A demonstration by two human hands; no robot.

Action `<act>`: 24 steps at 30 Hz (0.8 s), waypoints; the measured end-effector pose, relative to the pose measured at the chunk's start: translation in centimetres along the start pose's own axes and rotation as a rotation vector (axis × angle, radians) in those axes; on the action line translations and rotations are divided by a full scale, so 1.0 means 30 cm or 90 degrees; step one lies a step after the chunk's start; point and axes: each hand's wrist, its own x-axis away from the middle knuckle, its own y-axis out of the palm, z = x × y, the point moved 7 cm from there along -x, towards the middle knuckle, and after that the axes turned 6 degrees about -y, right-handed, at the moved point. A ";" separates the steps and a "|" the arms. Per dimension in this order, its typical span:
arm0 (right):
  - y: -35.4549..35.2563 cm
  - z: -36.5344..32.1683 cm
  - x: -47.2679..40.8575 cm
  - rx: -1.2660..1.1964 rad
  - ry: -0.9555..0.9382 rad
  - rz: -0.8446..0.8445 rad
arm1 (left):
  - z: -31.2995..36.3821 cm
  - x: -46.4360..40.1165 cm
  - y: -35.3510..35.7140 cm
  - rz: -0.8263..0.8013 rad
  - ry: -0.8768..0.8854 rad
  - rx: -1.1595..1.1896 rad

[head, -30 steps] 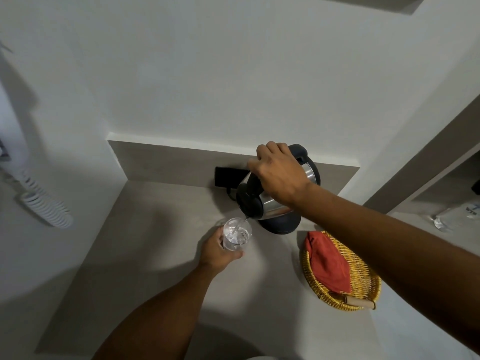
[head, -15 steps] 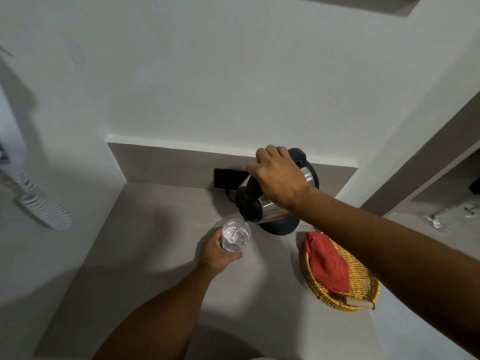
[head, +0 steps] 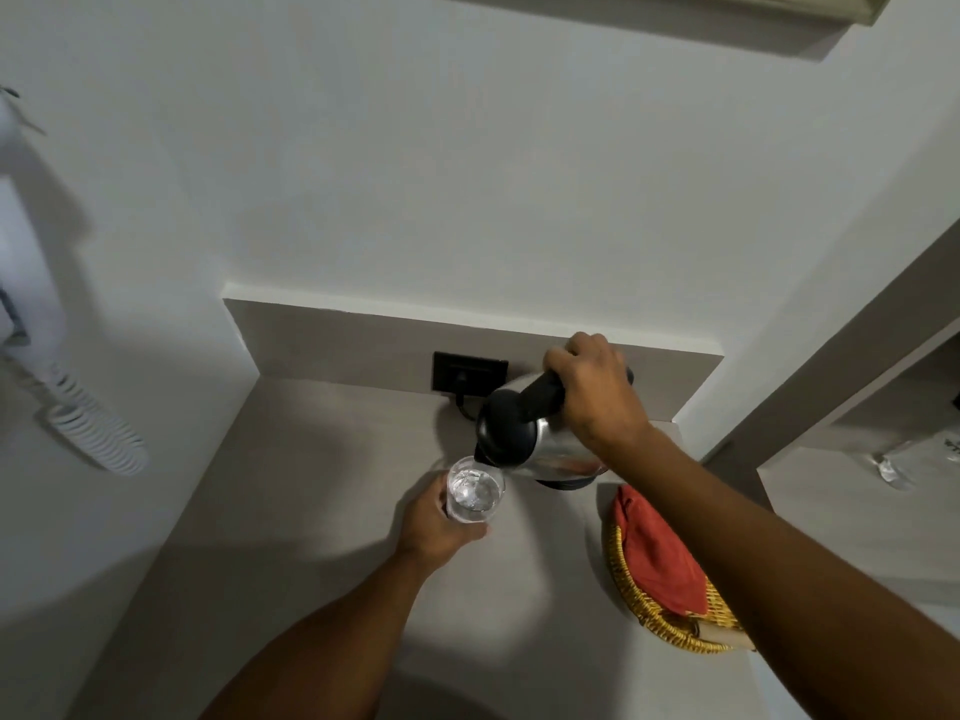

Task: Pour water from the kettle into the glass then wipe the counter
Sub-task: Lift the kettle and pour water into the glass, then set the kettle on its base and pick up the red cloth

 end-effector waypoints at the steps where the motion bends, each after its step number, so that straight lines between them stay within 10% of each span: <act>1: 0.000 0.052 0.006 -0.035 0.048 0.019 | 0.000 -0.001 -0.001 0.004 0.001 0.001; 11: 0.092 0.399 0.144 -0.274 0.421 0.163 | 0.014 -0.008 0.010 0.007 0.033 -0.009; 24: 0.217 0.530 0.226 -0.376 0.553 0.178 | 0.012 -0.022 0.009 0.011 0.083 -0.051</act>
